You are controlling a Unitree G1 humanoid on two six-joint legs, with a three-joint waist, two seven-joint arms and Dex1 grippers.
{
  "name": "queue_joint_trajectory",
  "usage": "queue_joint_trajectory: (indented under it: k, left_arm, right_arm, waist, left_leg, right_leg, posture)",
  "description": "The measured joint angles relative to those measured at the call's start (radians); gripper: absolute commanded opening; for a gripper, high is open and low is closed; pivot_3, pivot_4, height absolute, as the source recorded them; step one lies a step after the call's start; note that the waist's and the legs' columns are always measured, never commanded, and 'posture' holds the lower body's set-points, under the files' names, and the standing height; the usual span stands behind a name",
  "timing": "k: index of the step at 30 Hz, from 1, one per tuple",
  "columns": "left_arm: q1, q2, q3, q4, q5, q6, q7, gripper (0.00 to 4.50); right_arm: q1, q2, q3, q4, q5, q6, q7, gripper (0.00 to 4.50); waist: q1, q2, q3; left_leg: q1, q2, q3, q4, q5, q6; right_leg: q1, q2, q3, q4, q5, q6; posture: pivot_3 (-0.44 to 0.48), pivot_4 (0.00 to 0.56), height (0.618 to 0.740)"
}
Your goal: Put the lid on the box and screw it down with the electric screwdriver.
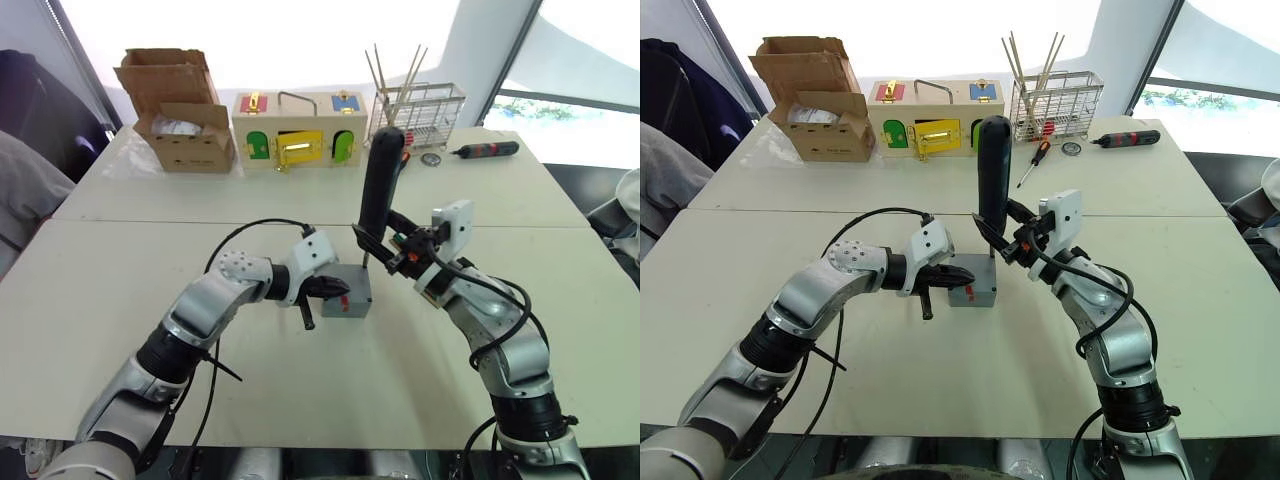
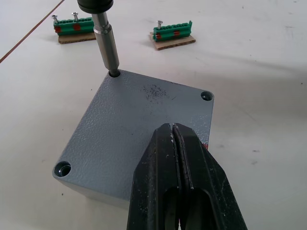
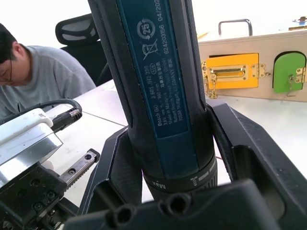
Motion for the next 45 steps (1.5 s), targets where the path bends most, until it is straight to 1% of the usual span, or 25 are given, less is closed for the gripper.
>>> queue_joint_trajectory:
  k: [12,21,23,26,27,28,29,30,31,32,35,37,38,39,40,42,45]
  left_arm:
    - [0.0,-0.002,-0.001,-0.002,0.0,0.0,-0.003,0.0]
    - [0.001,-0.003,-0.002,-0.007,0.0,-0.001,-0.003,0.0]
    - [0.005,0.001,0.004,-0.018,-0.001,-0.001,-0.003,0.0]
    - [0.013,0.005,0.017,-0.039,-0.004,-0.004,-0.005,0.0]
    - [0.015,0.005,0.026,-0.046,-0.006,-0.004,-0.007,0.0]
    - [0.016,0.005,0.035,-0.052,-0.011,-0.005,-0.009,0.0]
    - [0.016,0.005,0.04,-0.052,-0.019,-0.006,-0.011,0.0]
    - [0.019,0.002,0.045,-0.052,-0.025,-0.006,-0.013,0.0]
    - [0.02,0.001,0.048,-0.052,-0.028,-0.007,-0.015,0.0]
    - [0.02,0.001,0.051,-0.052,-0.031,-0.007,-0.015,0.0]
    - [0.018,-0.003,0.064,-0.051,-0.038,-0.007,-0.014,0.0]
    - [0.018,-0.026,0.092,-0.038,-0.046,-0.002,0.014,0.0]
    - [0.018,-0.045,0.111,-0.031,-0.052,0.003,0.031,0.0]
    - [0.016,-0.065,0.137,-0.026,-0.065,0.011,0.049,0.0]
    - [0.01,-0.082,0.157,-0.025,-0.078,0.019,0.06,0.0]
    - [-0.019,-0.092,0.193,-0.038,-0.118,0.045,0.063,0.0]
    - [-0.055,-0.073,0.219,-0.086,-0.176,0.087,0.039,0.0]
  right_arm:
    - [0.0,0.0,0.0,0.0,0.002,0.0,-0.001,1.88]
    - [-0.001,-0.007,-0.028,-0.022,0.032,0.016,0.002,1.88]
    - [-0.018,-0.042,-0.064,-0.061,0.093,0.085,0.013,1.88]
    - [-0.073,-0.086,-0.133,-0.074,0.202,0.218,0.016,1.88]
    - [-0.105,-0.104,-0.155,-0.075,0.248,0.265,0.014,1.88]
    - [-0.158,-0.13,-0.193,-0.075,0.307,0.32,0.013,1.88]
    - [-0.195,-0.147,-0.226,-0.076,0.343,0.345,0.011,1.88]
    - [-0.235,-0.166,-0.266,-0.077,0.391,0.374,0.01,1.88]
    - [-0.262,-0.179,-0.293,-0.08,0.428,0.393,0.009,1.88]
    - [-0.279,-0.185,-0.311,-0.083,0.455,0.404,0.008,1.88]
    - [-0.289,-0.187,-0.33,-0.072,0.509,0.441,0.0,1.88]
    - [-0.31,-0.186,-0.339,-0.036,0.538,0.473,-0.03,1.88]
    - [-0.333,-0.187,-0.351,-0.01,0.555,0.5,-0.056,1.88]
    - [-0.365,-0.196,-0.369,0.022,0.581,0.548,-0.089,1.88]
    - [-0.394,-0.219,-0.383,0.054,0.607,0.603,-0.118,1.88]
    - [-0.461,-0.3,-0.411,0.14,0.682,0.756,-0.158,1.88]
    - [-0.53,-0.416,-0.451,0.249,0.766,0.919,-0.156,1.88]
  waist:
    - [0.001,0.0,-0.001]
    - [0.002,0.002,0.001]
    - [0.002,0.005,0.006]
    - [0.002,0.009,0.018]
    - [0.002,0.012,0.022]
    - [0.002,0.015,0.024]
    - [0.002,0.016,0.025]
    - [0.003,0.015,0.025]
    - [0.004,0.015,0.025]
    - [0.004,0.015,0.025]
    - [0.003,0.015,0.026]
    - [0.001,0.015,0.032]
    - [0.001,0.016,0.037]
    - [0.001,0.015,0.043]
    - [0.002,0.015,0.048]
    - [0.009,0.013,0.056]
    - [0.009,0.014,0.058]
  left_leg:
    - [0.0,0.0,0.0,-0.007,0.0,-0.001]
    - [-0.002,-0.001,0.0,-0.008,0.0,-0.001]
    - [-0.004,-0.001,0.001,-0.008,0.0,-0.001]
    - [-0.009,-0.002,0.001,-0.008,0.001,0.0]
    - [-0.012,-0.002,0.001,-0.007,0.001,-0.001]
    - [-0.02,-0.002,0.001,-0.006,0.002,-0.001]
    - [-0.024,-0.003,0.001,-0.006,0.002,-0.002]
    - [-0.026,-0.003,0.001,-0.006,0.003,-0.003]
    - [-0.027,-0.003,0.0,-0.007,0.005,-0.006]
    - [-0.027,-0.002,0.0,-0.008,0.007,-0.01]
    - [-0.029,-0.002,0.0,-0.007,0.008,-0.01]
    - [-0.031,-0.002,0.001,-0.003,0.007,-0.009]
    - [-0.034,-0.002,0.001,0.001,0.005,-0.004]
    - [-0.037,-0.002,0.001,0.008,0.005,-0.003]
    - [-0.039,-0.003,0.001,0.01,0.005,-0.002]
    - [-0.04,-0.004,0.0,0.01,0.008,0.0]
    - [-0.042,-0.004,0.001,0.009,0.008,0.0]
  right_leg:
    - [0.0,-0.001,0.0,-0.01,0.001,-0.001]
    - [-0.001,-0.001,0.0,-0.012,0.001,-0.002]
    - [-0.003,-0.002,0.0,-0.012,0.001,-0.002]
    - [-0.007,-0.002,0.0,-0.012,0.001,-0.001]
    - [-0.01,-0.002,0.0,-0.011,0.002,-0.001]
    - [-0.018,-0.002,0.0,-0.009,0.003,0.002]
    - [-0.023,-0.002,0.0,-0.007,0.004,0.003]
    - [-0.026,-0.002,-0.001,-0.006,0.006,0.007]
    - [-0.027,-0.002,-0.003,-0.006,0.006,0.007]
    - [-0.027,-0.001,-0.005,-0.007,0.006,0.007]
    - [-0.028,-0.001,-0.005,-0.008,0.006,0.007]
    - [-0.028,-0.001,-0.004,-0.006,0.006,0.008]
    - [-0.03,-0.001,-0.004,-0.004,0.007,0.01]
    - [-0.034,-0.001,-0.004,0.003,0.008,0.01]
    - [-0.035,-0.002,-0.004,0.004,0.008,0.01]
    - [-0.036,-0.003,-0.005,0.005,0.01,0.011]
    - [-0.037,-0.003,-0.005,0.004,0.01,0.011]
  posture:
    - [0.0,0.15,0.74]
    - [0.0,0.15,0.74]
    - [0.0,0.15,0.74]
    - [0.0,0.15,0.74]
    - [0.0,0.15,0.74]
    - [0.0,0.15,0.74]
    - [0.0,0.15,0.74]
    - [0.0,0.15,0.74]
    - [0.0,0.15,0.74]
    - [0.0,0.15,0.74]
    - [0.0,0.15,0.74]
    - [0.0,0.15,0.74]
    - [0.0,0.15,0.74]
    - [0.0,0.15,0.74]
    - [0.0,0.15,0.74]
    - [0.0,0.15,0.74]
    - [0.0,0.15,0.74]
